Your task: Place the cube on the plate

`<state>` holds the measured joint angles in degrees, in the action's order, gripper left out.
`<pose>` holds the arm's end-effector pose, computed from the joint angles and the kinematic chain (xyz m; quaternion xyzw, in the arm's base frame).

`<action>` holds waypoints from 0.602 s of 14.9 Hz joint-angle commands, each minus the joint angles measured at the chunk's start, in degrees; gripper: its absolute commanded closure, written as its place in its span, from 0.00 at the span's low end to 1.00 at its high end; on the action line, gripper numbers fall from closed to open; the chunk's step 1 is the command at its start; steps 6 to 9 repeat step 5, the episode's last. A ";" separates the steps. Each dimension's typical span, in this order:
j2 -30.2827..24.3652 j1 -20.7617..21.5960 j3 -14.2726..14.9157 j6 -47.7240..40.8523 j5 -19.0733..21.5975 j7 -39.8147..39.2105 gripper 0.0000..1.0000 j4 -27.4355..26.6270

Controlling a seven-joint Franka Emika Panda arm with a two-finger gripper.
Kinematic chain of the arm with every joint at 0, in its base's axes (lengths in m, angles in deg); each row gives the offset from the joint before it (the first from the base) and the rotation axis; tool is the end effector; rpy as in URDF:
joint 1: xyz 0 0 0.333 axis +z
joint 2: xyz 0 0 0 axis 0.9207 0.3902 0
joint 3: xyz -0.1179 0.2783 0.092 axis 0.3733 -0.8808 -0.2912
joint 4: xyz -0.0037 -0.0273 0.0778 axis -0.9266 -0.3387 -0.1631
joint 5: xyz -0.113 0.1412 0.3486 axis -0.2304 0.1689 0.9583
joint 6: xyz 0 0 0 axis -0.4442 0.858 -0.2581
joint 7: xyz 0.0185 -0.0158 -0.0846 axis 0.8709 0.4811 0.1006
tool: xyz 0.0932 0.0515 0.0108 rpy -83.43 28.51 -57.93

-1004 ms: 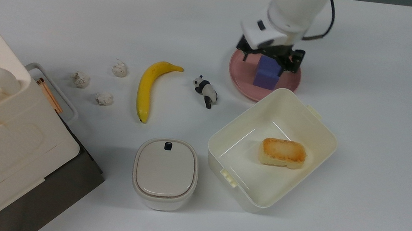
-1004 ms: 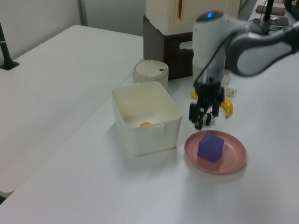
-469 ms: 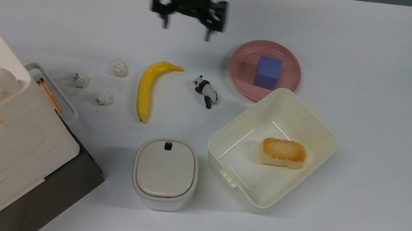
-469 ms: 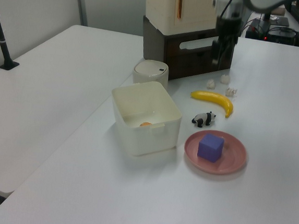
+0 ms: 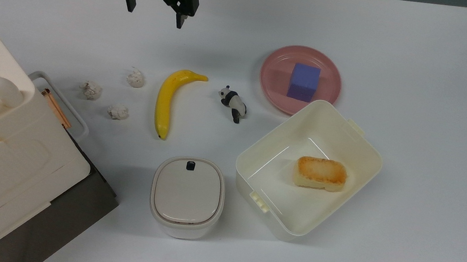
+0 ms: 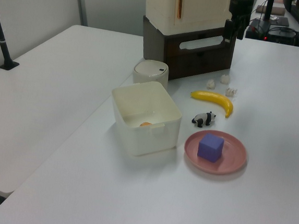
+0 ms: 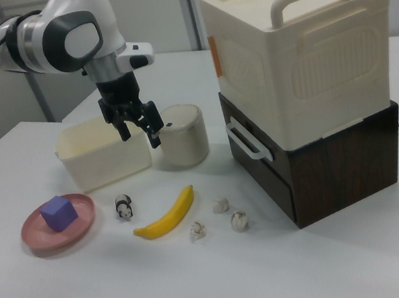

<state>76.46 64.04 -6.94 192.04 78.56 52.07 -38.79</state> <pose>0.5823 -0.0622 0.5458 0.9949 -0.0976 0.0183 0.0191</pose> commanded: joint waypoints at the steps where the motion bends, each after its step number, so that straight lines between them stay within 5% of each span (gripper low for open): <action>1: -0.23 -0.08 -0.51 -1.76 0.38 -0.59 0.00 0.31; 9: -0.23 -0.08 -0.51 -1.67 0.38 -1.11 0.00 0.31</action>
